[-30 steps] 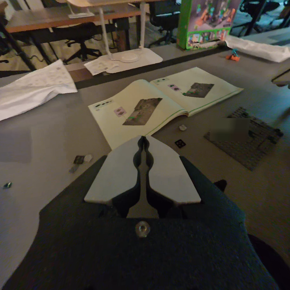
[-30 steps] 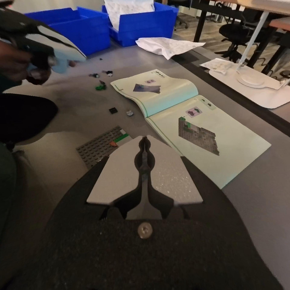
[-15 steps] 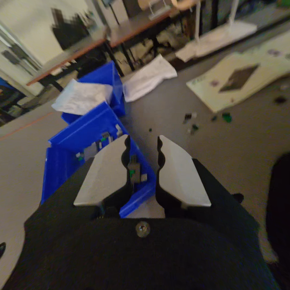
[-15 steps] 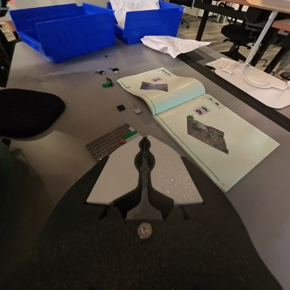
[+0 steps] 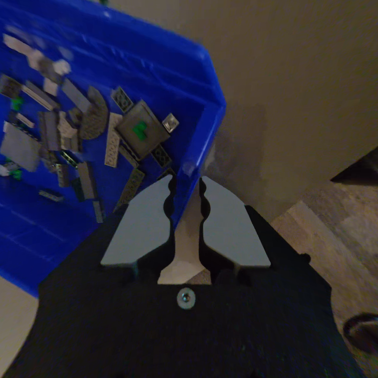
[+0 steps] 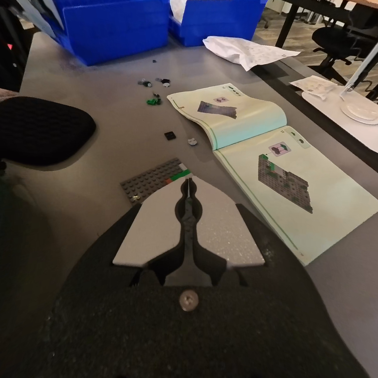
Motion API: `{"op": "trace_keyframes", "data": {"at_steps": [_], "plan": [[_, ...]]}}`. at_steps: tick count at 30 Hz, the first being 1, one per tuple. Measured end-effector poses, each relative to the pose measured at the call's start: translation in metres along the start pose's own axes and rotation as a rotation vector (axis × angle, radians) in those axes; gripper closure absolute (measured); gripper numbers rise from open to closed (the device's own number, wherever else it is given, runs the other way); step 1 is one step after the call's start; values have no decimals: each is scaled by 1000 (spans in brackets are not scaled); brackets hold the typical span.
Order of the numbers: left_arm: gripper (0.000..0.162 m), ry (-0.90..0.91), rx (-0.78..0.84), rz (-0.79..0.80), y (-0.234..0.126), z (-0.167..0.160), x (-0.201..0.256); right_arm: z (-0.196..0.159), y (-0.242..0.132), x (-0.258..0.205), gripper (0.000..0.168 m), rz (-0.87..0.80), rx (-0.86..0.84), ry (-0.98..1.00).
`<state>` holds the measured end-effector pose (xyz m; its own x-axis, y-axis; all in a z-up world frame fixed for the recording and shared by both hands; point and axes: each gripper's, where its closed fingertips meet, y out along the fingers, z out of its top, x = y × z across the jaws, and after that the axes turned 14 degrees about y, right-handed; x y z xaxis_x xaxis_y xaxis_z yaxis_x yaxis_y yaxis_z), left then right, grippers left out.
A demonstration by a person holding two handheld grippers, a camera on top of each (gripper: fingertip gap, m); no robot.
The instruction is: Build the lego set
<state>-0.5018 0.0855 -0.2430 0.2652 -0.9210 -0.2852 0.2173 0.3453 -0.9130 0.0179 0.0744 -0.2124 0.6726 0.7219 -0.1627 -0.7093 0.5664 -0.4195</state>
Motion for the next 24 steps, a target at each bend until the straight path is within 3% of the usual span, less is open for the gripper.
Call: {"op": "trace_keyframes", "data": {"at_steps": [7, 13, 15, 18, 24], "plan": [[144, 60, -16, 55, 9, 27, -1, -3, 1, 3, 168, 1, -13, 9], [162, 129, 25, 164, 8, 93, 5, -3, 3, 2, 168, 8, -10, 11], [162, 173, -33, 200, 13, 101, 6, -3, 2, 1, 168, 10, -8, 9], [162, 165, 6, 211, 9, 112, 3, -1, -1, 0, 168, 11, -2, 7], [126, 90, -10, 96, -1, 78, -7, -2, -3, 3, 168, 9, 4, 24]]}}
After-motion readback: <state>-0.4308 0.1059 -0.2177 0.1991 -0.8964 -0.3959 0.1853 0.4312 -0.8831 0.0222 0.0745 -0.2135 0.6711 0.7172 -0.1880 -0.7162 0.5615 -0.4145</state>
